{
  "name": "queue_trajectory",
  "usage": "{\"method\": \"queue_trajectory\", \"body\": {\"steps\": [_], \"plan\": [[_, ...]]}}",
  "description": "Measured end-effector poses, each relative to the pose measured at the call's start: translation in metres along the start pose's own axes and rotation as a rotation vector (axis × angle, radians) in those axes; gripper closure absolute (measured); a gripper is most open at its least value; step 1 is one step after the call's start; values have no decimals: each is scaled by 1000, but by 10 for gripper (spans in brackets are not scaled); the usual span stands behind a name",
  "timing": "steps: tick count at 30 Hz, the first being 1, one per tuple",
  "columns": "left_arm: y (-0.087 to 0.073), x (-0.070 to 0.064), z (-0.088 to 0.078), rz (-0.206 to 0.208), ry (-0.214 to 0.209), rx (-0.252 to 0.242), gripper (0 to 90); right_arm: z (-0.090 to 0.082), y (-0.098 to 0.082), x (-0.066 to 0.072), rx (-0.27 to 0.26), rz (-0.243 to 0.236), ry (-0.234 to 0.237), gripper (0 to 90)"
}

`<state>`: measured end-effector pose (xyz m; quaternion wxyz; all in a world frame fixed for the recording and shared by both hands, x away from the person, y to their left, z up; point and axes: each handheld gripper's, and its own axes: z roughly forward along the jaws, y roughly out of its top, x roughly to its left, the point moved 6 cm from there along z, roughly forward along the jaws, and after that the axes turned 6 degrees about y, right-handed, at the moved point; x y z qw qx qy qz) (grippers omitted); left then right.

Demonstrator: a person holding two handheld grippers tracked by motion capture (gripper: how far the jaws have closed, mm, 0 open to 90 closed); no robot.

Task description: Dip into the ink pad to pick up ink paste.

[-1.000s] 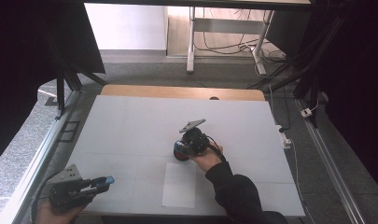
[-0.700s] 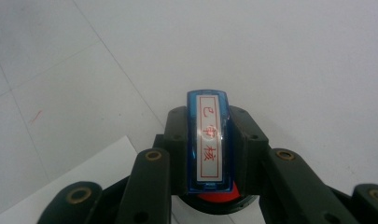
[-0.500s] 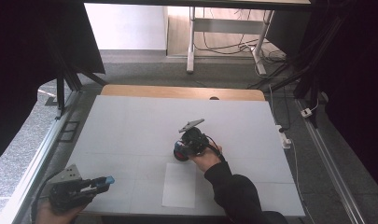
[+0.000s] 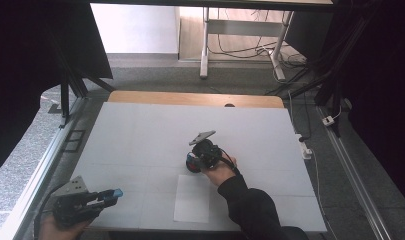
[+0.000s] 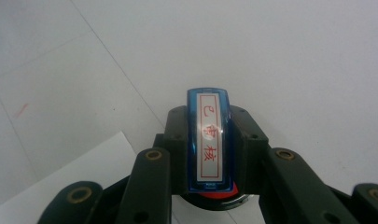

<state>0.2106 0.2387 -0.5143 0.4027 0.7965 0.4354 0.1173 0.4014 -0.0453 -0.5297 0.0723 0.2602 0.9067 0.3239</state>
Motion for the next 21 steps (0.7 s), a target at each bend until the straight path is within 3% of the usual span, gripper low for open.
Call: {"method": "queue_trajectory", "body": {"steps": [6, 8, 14, 21], "plan": [[0, 0, 0, -1, 0, 0, 682, -1, -4, -13, -41, 95, 86, 718], [0, 0, 0, -1, 0, 0, 682, -1, -4, -12, -36, 86, 83, 718], [0, 0, 0, -2, -1, 1, 682, 0, -1, -2, -12, 6, 16, 718], [0, 0, 0, -7, -4, 1, 682, -1, -3, -6, -36, 23, 53, 715]]}}
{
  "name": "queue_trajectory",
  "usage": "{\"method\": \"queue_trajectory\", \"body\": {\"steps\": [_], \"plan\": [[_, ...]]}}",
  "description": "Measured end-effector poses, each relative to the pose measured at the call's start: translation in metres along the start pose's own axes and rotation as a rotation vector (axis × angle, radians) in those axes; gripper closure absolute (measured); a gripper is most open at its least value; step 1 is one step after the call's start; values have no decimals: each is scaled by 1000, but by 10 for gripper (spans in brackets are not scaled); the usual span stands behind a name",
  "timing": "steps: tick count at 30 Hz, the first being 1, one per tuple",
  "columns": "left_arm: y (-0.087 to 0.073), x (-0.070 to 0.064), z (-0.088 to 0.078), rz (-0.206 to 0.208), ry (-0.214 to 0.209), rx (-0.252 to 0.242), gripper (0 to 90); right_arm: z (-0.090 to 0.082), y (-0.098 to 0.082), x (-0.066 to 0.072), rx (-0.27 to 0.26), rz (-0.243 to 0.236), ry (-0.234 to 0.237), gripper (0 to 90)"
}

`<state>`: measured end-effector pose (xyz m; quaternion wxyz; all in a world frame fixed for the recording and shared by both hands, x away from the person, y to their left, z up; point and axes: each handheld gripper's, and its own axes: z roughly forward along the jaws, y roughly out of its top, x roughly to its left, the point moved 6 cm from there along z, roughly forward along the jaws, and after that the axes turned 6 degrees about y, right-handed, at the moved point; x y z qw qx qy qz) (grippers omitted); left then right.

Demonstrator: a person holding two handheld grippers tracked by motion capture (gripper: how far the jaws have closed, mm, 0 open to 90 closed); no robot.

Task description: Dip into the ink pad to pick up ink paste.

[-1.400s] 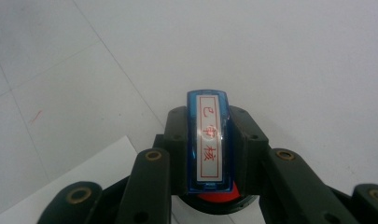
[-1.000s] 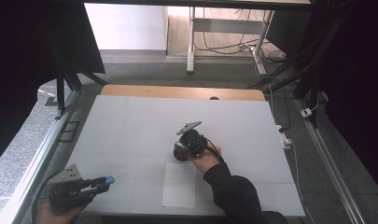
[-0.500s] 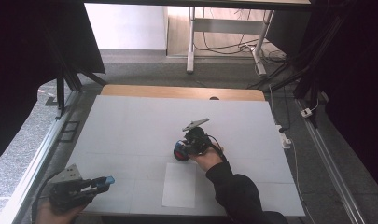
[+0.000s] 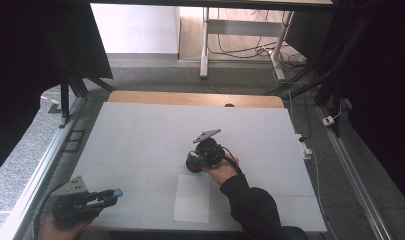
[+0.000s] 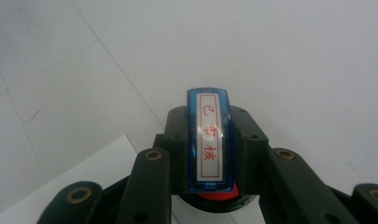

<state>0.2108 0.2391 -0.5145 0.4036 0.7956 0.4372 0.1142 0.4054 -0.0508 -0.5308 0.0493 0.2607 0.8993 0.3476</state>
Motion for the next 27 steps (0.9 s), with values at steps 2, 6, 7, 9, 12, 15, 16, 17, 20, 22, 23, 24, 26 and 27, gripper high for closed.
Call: {"method": "queue_trajectory", "body": {"steps": [2, 6, 7, 9, 12, 15, 16, 17, 20, 22, 23, 24, 26, 27], "plan": [[0, 0, 0, -2, -1, -2, 682, -1, 0, -1, -3, 9, 10, 714], [0, 0, 0, -1, -1, -1, 682, -2, -1, -4, -19, 36, 25, 713], [0, 0, 0, -1, -1, -1, 681, -2, -1, -4, -24, 38, 27, 713], [0, 0, 0, -1, -1, -1, 682, -4, -1, -5, -30, 32, 13, 713], [0, 0, 0, -2, -1, -1, 682, -7, 0, -5, -42, 36, 16, 713], [0, 0, 0, -2, -1, -2, 682, -10, 1, -4, -50, 34, 24, 713], [0, 0, 0, -2, -2, -2, 681, -11, 1, -3, -51, 35, 25, 713], [0, 0, 0, -2, -3, -2, 681, -12, 2, -2, -52, 27, 22, 713], [0, 0, -1, -4, -8, -5, 682, -17, 3, 2, -65, 17, 32, 713], [0, 0, -1, -7, -9, -6, 682, -21, 4, 3, -73, 13, 34, 713], [0, 0, -1, -8, -9, -7, 681, -23, 5, 5, -81, 13, 40, 713], [0, 1, -1, -11, -8, -10, 682, -25, 5, 5, -83, 12, 42, 713], [0, 1, -1, -15, -14, -10, 682, -29, 6, 7, -94, 16, 49, 713], [0, 1, -1, -18, -14, -12, 682, -31, 7, 8, -101, 14, 53, 713]]}}
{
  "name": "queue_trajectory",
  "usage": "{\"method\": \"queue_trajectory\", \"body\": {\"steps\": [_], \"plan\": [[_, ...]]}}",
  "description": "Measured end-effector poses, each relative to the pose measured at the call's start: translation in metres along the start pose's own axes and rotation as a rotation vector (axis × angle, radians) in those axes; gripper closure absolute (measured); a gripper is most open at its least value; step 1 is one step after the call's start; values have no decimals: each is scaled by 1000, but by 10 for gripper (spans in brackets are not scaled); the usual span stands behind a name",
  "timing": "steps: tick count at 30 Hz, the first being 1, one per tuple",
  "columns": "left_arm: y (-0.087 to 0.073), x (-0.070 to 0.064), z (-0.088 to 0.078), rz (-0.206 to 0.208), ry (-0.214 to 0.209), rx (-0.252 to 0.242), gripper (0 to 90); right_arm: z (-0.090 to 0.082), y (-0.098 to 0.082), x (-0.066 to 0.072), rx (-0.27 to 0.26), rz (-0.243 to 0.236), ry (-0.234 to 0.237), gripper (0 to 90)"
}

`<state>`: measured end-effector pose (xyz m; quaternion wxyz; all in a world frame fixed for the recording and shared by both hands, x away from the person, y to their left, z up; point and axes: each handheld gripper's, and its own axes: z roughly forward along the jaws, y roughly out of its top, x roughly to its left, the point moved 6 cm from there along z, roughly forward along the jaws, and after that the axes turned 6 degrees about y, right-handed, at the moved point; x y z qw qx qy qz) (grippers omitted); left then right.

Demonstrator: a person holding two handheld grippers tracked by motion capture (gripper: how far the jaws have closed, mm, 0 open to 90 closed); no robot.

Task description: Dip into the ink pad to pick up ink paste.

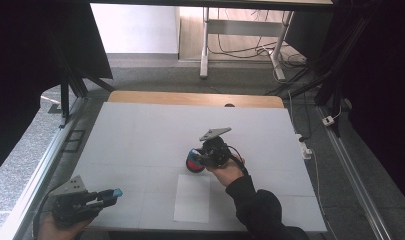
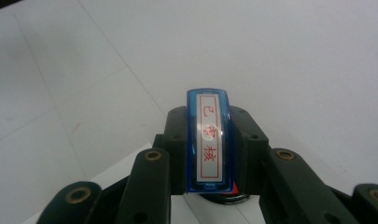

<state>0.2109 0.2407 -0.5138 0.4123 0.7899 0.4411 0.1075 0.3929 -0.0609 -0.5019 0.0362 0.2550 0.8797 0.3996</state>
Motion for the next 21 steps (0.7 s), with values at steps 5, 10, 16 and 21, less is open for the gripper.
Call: {"method": "queue_trajectory", "body": {"steps": [5, 10, 16, 21], "plan": [[0, 0, 0, -6, -9, -1, 682, -8, 3, 6, -26, 2, 29, 713], [0, 1, 0, -15, -13, -1, 682, -16, 4, 13, -37, -21, 53, 713], [0, 1, 0, -12, -11, 1, 681, -25, 2, 22, -42, -50, 78, 713], [0, 1, 0, -12, -8, 1, 681, -31, 3, 28, -54, -60, 90, 713]]}}
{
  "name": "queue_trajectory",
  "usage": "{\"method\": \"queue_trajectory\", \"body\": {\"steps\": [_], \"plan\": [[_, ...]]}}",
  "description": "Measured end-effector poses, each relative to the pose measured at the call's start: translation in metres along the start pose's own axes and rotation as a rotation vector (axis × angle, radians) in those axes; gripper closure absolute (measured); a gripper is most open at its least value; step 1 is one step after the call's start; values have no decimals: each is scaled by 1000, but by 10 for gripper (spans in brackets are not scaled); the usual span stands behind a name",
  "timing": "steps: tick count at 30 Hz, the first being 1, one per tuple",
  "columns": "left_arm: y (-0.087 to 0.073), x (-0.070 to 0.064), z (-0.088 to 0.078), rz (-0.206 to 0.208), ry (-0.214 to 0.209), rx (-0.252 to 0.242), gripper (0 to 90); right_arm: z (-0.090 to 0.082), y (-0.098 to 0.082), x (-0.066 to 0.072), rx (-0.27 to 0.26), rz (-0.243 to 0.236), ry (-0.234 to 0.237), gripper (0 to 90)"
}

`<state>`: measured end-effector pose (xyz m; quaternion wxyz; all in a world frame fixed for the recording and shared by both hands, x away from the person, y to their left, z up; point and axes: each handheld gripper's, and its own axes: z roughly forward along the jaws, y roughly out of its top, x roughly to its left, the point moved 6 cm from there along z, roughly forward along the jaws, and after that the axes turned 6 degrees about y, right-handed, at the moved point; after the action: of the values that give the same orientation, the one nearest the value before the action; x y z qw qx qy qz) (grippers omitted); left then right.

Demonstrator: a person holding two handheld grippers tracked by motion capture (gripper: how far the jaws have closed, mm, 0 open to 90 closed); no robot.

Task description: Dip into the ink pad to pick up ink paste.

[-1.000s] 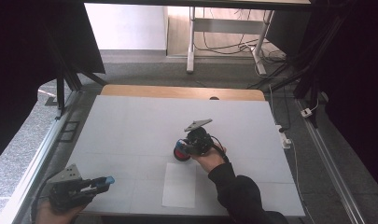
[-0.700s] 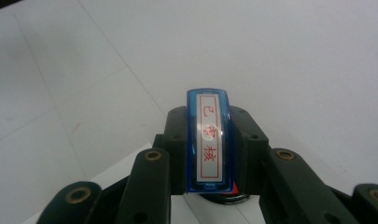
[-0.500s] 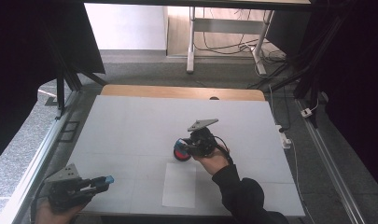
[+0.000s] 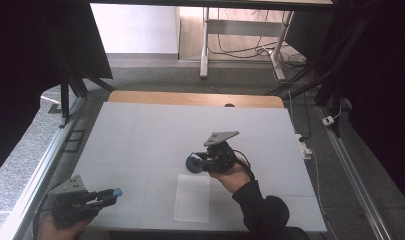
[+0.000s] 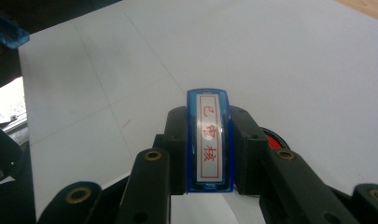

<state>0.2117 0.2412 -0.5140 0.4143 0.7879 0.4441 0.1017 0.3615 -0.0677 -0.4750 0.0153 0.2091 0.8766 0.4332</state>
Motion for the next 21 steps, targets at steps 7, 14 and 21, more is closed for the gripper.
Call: {"method": "queue_trajectory", "body": {"steps": [7, 14, 21], "plan": [[0, -1, 0, 9, -1, 1, 681, -7, 0, 8, -18, -4, 27, 714], [0, -2, 0, 13, -2, 7, 682, -15, -2, 17, -24, -24, 44, 713], [0, -2, 0, 13, -3, 6, 682, -21, -2, 25, -49, -25, 68, 713]]}}
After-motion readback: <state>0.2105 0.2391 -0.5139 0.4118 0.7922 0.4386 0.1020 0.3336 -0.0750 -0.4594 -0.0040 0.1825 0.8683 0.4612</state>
